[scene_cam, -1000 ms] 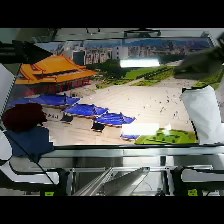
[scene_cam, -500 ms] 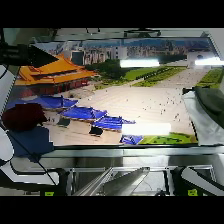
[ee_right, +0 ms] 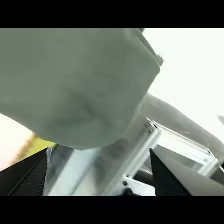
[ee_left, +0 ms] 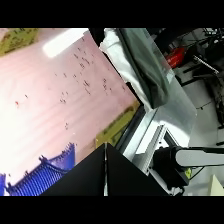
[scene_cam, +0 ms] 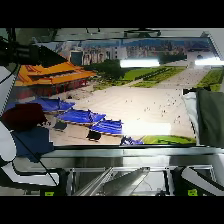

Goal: Fold the shirts.

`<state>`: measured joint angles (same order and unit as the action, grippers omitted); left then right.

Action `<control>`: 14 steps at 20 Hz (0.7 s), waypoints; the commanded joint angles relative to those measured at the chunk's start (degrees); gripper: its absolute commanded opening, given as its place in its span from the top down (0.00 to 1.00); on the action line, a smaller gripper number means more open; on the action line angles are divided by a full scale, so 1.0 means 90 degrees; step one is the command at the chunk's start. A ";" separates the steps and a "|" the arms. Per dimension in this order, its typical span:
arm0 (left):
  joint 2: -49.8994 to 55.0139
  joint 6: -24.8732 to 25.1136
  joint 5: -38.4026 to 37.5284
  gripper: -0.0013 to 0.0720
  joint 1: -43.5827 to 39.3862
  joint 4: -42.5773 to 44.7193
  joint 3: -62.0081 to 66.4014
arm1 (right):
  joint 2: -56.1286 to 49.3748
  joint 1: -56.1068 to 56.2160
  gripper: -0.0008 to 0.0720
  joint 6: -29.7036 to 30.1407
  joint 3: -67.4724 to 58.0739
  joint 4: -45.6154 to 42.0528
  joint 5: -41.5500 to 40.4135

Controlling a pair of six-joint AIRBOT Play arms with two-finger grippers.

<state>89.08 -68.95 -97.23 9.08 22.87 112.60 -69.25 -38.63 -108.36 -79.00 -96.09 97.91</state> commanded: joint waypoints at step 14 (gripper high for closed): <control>-0.2905 0.0364 0.0765 0.96 -0.0039 0.0075 -0.4291 | 0.1107 0.4209 0.97 0.0610 0.1392 0.2142 -0.2142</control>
<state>72.53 -69.10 -92.71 8.73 22.90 91.18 -65.10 -8.91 -105.56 -79.31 -77.60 85.14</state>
